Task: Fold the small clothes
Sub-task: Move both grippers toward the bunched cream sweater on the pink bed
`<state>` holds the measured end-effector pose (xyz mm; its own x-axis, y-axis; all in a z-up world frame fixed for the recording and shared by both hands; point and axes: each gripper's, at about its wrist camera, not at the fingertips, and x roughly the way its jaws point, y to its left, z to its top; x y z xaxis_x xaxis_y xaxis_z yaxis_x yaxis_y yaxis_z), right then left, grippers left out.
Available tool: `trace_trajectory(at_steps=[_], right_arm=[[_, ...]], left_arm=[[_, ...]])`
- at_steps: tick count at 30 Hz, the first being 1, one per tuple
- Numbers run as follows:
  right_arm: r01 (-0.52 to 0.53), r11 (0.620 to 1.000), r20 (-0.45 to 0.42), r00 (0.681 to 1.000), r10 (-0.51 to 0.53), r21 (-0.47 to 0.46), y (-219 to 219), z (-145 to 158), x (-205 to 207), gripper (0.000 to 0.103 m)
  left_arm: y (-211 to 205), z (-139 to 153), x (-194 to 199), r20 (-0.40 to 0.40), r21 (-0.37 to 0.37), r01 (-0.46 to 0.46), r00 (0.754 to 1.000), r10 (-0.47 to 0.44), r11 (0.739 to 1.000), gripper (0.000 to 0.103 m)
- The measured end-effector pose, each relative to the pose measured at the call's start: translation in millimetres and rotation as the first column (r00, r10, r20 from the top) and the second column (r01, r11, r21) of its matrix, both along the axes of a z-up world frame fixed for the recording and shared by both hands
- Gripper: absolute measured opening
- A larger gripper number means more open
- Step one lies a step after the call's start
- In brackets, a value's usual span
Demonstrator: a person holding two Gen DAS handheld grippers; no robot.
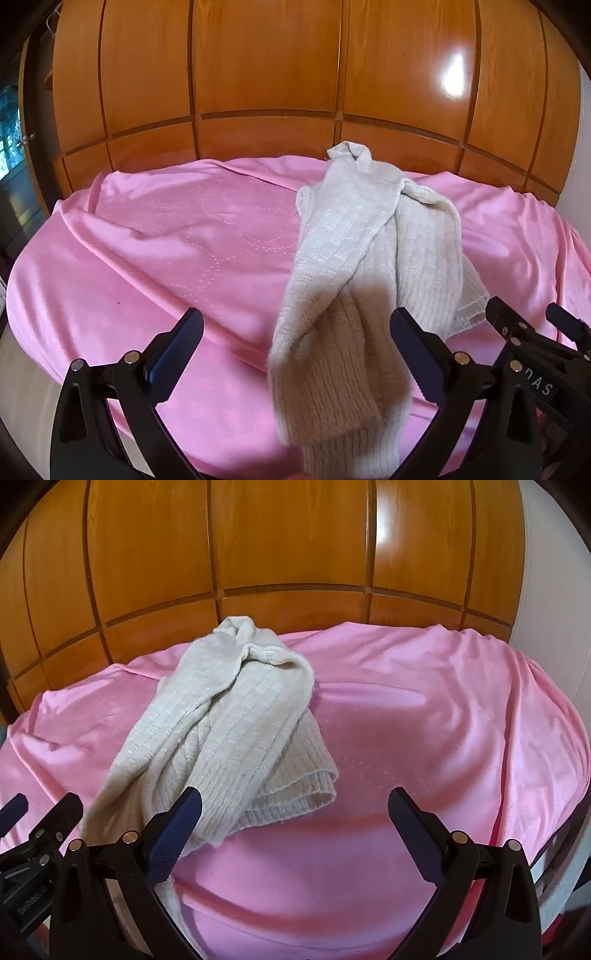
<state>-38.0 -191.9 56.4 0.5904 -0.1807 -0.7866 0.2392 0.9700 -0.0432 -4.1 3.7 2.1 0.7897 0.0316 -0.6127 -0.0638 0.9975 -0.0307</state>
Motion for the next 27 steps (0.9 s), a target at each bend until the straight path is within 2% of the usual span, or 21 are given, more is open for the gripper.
trace_trajectory(at_steps=[3, 4, 9, 10, 27], right_arm=[[-0.001, 1.0, -0.001, 1.0, 0.001, 0.003, -0.8, -3.4, 1.5, 0.1], [-0.001, 1.0, -0.002, 1.0, 0.001, 0.004, -1.0, -4.4, 1.7, 0.1], [0.002, 1.0, 0.004, 1.0, -0.002, -0.003, -2.4, -6.6, -0.5, 0.1], [-0.003, 1.0, -0.017, 1.0, 0.004, 0.004, -2.0, -14.7, 4.9, 0.1], [-0.002, 1.0, -0.05, 0.999, 0.003, 0.017, -4.1, -22.4, 11.1, 0.1]], left_arm=[[-15.9, -17.0, -6.0, -0.001, 0.025, -0.002, 1.0, 0.002, 1.0, 0.101], [-9.9, -16.9, 1.3, -0.038, 0.016, 0.017, 0.999, -0.016, 1.0, 0.101], [-3.1, -13.7, 10.1, -0.068, -0.006, 0.027, 0.997, -0.028, 1.0, 0.101], [-3.4, -14.1, 10.7, -0.069, -0.006, 0.028, 0.997, -0.028, 1.0, 0.101], [1.5, -19.4, 18.0, -0.097, -0.009, 0.012, 0.995, -0.013, 1.0, 0.101]])
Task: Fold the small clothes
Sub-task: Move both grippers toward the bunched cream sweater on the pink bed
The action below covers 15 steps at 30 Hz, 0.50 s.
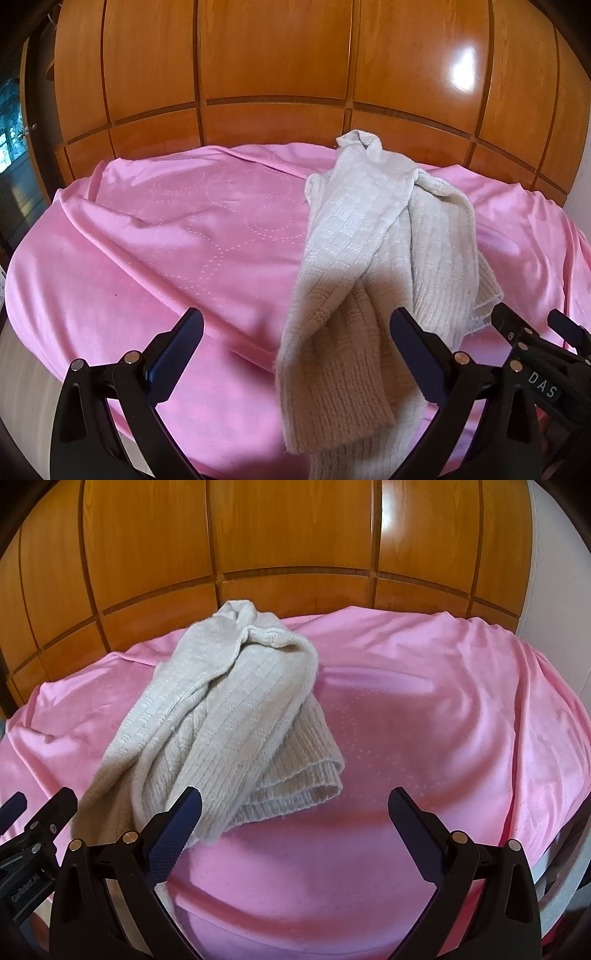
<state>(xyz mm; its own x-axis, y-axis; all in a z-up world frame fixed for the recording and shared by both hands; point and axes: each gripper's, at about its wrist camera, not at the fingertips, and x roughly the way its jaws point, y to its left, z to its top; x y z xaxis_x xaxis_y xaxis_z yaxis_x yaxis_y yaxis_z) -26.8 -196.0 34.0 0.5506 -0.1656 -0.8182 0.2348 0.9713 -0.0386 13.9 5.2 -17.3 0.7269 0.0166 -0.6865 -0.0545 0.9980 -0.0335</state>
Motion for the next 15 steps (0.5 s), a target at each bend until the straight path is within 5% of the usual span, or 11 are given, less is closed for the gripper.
trace_trajectory(at_steps=[15], right_arm=[[-0.005, 1.0, -0.016, 1.0, 0.006, 0.005, 1.8, -4.8, 1.0, 0.1]], left_arm=[[2.5, -3.8, 3.7, -0.007, 0.002, -0.022, 1.0, 0.022, 1.0, 0.101]])
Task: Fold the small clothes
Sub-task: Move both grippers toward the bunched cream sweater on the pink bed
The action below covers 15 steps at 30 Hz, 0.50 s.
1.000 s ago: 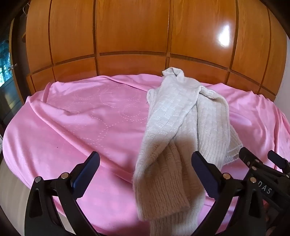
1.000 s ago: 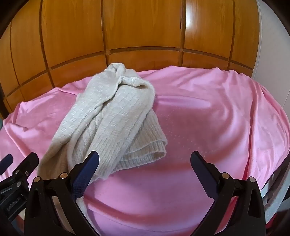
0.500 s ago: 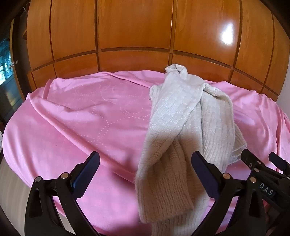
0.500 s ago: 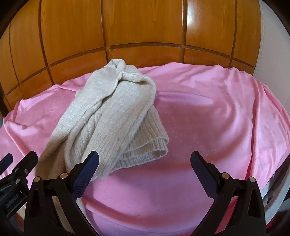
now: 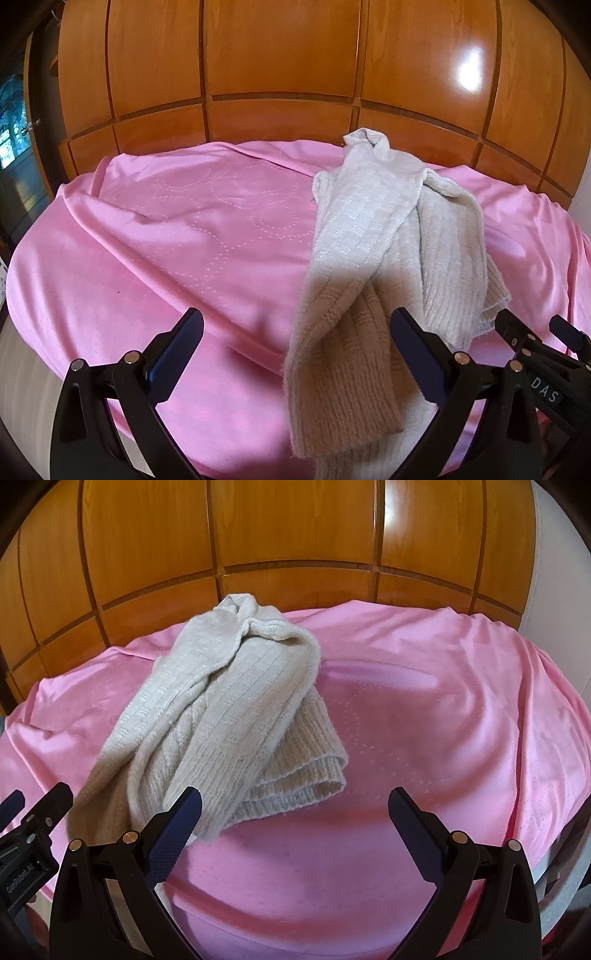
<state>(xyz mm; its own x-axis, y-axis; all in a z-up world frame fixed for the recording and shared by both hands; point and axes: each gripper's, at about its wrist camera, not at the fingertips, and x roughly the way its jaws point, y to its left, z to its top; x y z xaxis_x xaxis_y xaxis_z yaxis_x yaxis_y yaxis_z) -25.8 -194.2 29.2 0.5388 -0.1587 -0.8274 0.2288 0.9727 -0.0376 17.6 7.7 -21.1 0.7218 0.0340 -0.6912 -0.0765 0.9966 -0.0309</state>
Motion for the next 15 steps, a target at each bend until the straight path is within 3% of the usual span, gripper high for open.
trace_trajectory(at_steps=[15], right_arm=[[-0.02, 0.999, -0.039, 0.999, 0.021, 0.038, -2.8, -13.2, 12.5, 0.1]], left_arm=[[3.5, -11.4, 16.3, -0.049, 0.011, -0.024, 0.998, 0.024, 1.0, 0.101]])
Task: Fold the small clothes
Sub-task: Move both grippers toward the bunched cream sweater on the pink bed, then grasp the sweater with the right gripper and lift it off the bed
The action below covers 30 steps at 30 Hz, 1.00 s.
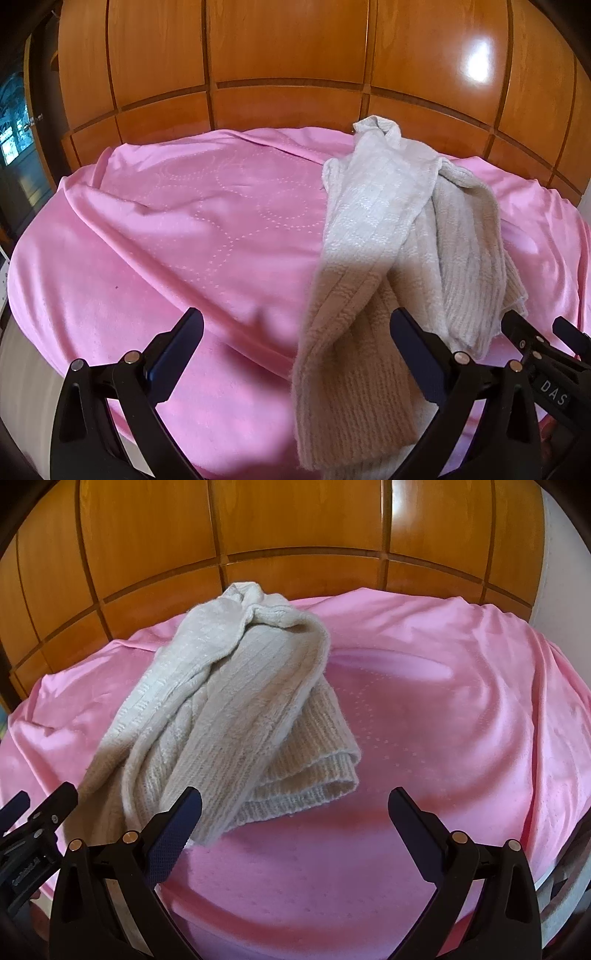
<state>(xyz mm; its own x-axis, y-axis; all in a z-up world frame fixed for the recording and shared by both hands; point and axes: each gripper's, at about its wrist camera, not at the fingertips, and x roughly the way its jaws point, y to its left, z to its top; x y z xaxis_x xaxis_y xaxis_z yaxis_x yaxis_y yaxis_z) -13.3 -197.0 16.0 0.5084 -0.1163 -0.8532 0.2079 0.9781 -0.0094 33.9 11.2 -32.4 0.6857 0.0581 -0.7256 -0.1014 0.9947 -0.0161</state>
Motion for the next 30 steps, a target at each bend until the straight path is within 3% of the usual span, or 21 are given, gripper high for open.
trace_trajectory(at_steps=[14, 16, 18, 19, 21, 24, 30], right_arm=[[-0.082, 0.995, 0.061, 0.995, 0.078, 0.062, 3.3, 9.1, 3.9, 0.099], [-0.102, 0.991, 0.071, 0.993, 0.096, 0.09, 3.6, 12.5, 8.0, 0.08], [-0.123, 0.984, 0.065, 0.991, 0.116, 0.131, 2.9, 13.1, 13.9, 0.071], [-0.139, 0.977, 0.063, 0.989, 0.131, 0.16, 2.9, 13.6, 17.1, 0.061], [-0.168, 0.949, 0.056, 0.986, 0.158, 0.266, 2.2, 14.0, 26.3, 0.056], [-0.227, 0.88, 0.05, 0.972, 0.228, 0.416, 10.2, 13.4, 42.7, 0.056], [-0.322, 0.751, -0.009, 0.917, 0.4, 0.577, 58.2, -1.1, 71.2, 0.054]], left_arm=[[7.1, -4.1, 4.1, -0.007, -0.001, -0.016, 1.0, 0.016, 1.0, 0.101], [8.9, -4.2, 5.1, -0.008, -0.004, -0.023, 1.0, 0.023, 1.0, 0.101], [11.1, -4.7, 5.7, -0.009, -0.006, -0.028, 1.0, 0.028, 1.0, 0.101], [12.3, -5.2, 5.8, -0.011, -0.009, -0.03, 0.999, 0.03, 1.0, 0.101], [17.6, -6.1, 6.9, -0.017, -0.019, -0.029, 0.999, 0.029, 0.999, 0.101], [33.3, -3.3, 5.5, 0.003, -0.031, -0.061, 0.998, 0.061, 0.998, 0.101], [74.3, -6.7, -9.0, 0.006, -0.09, -0.089, 0.996, 0.089, 0.992, 0.1]])
